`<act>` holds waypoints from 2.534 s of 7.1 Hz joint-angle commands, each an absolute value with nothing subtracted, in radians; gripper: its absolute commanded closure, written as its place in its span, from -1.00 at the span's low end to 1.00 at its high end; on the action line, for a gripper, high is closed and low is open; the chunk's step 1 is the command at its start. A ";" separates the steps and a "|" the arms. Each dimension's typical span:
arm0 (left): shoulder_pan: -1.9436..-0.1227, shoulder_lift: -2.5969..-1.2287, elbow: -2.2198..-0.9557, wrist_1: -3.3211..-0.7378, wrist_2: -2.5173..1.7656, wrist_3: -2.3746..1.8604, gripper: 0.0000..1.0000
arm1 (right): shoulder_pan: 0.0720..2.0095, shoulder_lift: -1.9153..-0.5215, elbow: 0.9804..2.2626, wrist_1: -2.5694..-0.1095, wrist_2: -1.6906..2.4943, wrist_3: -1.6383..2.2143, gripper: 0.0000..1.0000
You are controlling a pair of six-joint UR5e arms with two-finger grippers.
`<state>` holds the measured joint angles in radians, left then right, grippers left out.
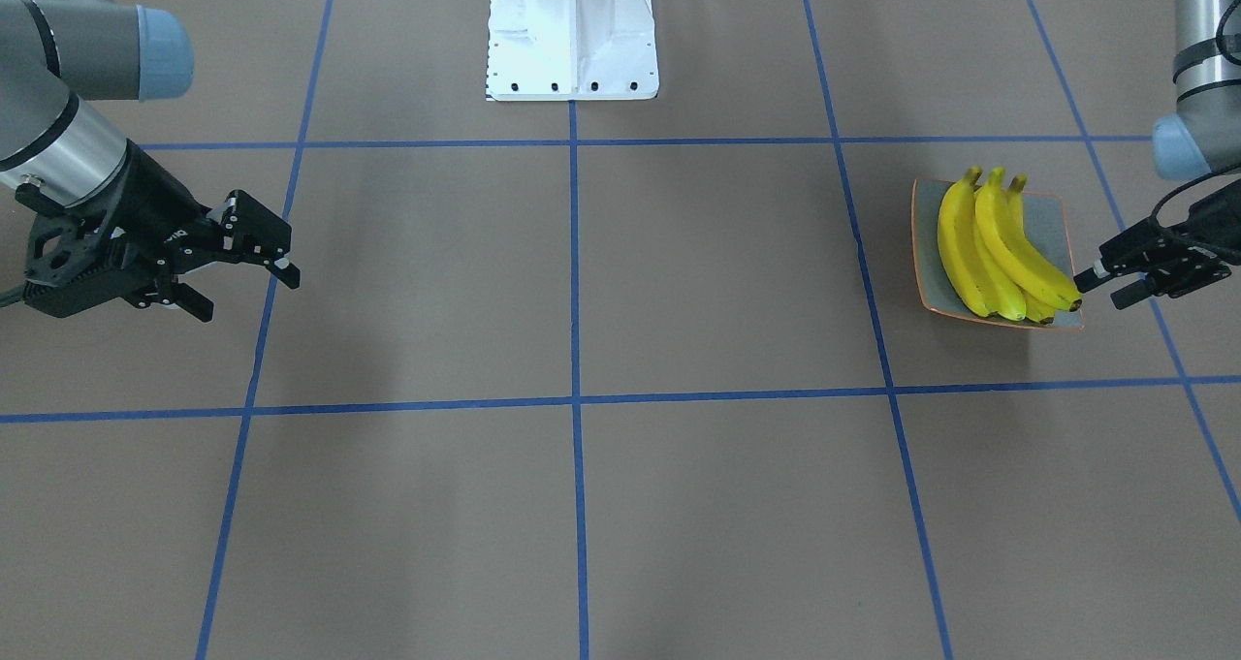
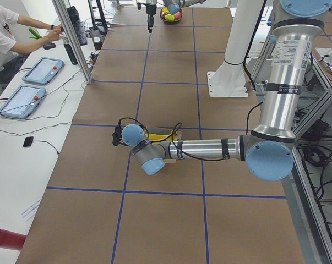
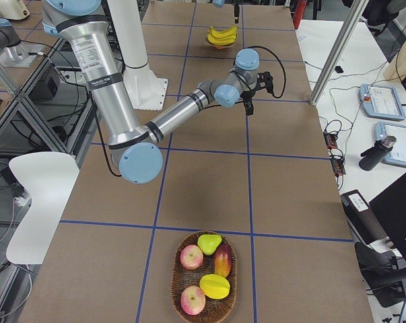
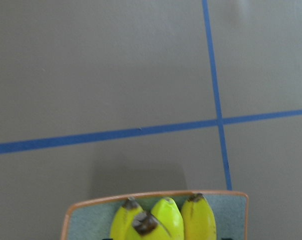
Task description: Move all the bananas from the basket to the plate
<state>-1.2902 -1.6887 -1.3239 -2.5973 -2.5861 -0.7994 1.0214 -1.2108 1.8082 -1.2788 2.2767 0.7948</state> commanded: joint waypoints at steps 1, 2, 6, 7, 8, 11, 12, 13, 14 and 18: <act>-1.299 -1.687 -1.319 -2.586 -2.470 -0.740 -0.56 | 1.063 -1.239 1.809 -1.285 2.229 0.793 -1.00; -1.310 -1.687 -1.324 -2.530 -2.418 -0.670 -0.56 | 1.107 -1.280 1.807 -1.285 2.221 0.782 -1.00; -1.368 -1.739 -1.325 -2.237 -2.315 -0.356 -0.97 | 1.228 -1.435 1.738 -1.292 2.174 0.575 -1.00; -1.376 -1.768 -1.328 -2.159 -2.315 -0.315 -0.97 | 1.273 -1.465 1.709 -1.295 2.187 0.487 -1.00; -1.388 -1.798 -1.341 -2.043 -2.315 -0.243 -0.97 | 1.287 -1.491 1.691 -1.293 2.190 0.450 -1.00; -1.462 -1.867 -1.429 -1.672 -2.313 -0.033 -0.98 | 1.366 -1.505 1.584 -1.293 2.277 0.340 -1.00; -1.462 -1.862 -1.475 -1.623 -2.315 -0.031 -0.98 | 1.380 -1.505 1.577 -1.296 2.305 0.324 -1.00; -1.459 -1.853 -1.494 -1.542 -2.328 -0.031 -0.98 | 1.400 -1.508 1.575 -1.298 2.321 0.324 -1.00; -1.459 -1.839 -1.537 -1.481 -2.330 -0.023 -0.98 | 1.423 -1.508 1.575 -1.307 2.357 0.324 -1.00; -1.454 -1.787 -1.545 -1.474 -2.381 0.009 -0.98 | 1.424 -1.506 1.589 -1.365 2.358 0.285 -1.00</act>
<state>-1.4546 -1.7903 -1.5440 -1.4765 -2.3553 0.0087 1.4336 -1.5077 1.5873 -1.3500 2.3598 0.2925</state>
